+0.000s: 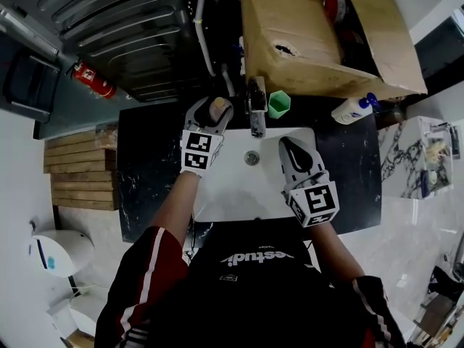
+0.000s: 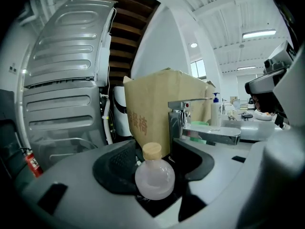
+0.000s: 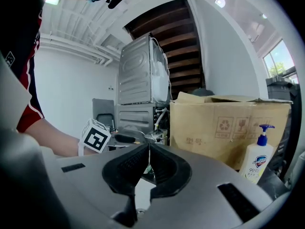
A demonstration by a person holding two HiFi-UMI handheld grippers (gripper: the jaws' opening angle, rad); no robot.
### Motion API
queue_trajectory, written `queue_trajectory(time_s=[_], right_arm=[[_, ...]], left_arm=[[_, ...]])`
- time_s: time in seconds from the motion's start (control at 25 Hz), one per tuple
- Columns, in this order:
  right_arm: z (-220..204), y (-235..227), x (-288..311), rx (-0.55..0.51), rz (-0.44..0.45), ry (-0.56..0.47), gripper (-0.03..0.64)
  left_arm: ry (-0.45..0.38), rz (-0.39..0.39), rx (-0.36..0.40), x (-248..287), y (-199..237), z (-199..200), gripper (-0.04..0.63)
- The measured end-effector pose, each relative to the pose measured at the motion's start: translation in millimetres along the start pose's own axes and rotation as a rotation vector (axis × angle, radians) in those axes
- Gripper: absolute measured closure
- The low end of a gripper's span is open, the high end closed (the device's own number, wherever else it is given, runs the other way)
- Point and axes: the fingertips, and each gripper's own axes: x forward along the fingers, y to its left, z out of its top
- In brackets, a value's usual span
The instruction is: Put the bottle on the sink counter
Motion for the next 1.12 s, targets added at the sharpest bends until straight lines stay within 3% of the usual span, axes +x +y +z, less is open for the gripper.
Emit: queue_trajectory(time_s=[0.28, 0.64, 0.88, 1.12], right_arm=[[20.9, 24.4, -39.9, 0.013, -0.001, -0.047, 0.575], [44.4, 71.6, -95.8, 0.0, 0.031, -0.114, 0.575], [55.7, 84.2, -128.1, -0.029, 0.055, -0.155, 0.575], [55.8, 91.8, -166.9, -0.051, 0.104, -0.166, 0.575]], left_arm=[[-0.084, 0.025, 0.004, -72.2, -17.6, 38.8, 0.365], [-0.23, 0.002, 0.016, -175.7, -75.7, 97.3, 0.474], [-0.261, 0.024, 0.021, -228.5, -100.1, 108.0, 0.561], [-0.255, 0.063, -0.027, -263.5, -130.1, 105.9, 0.58]])
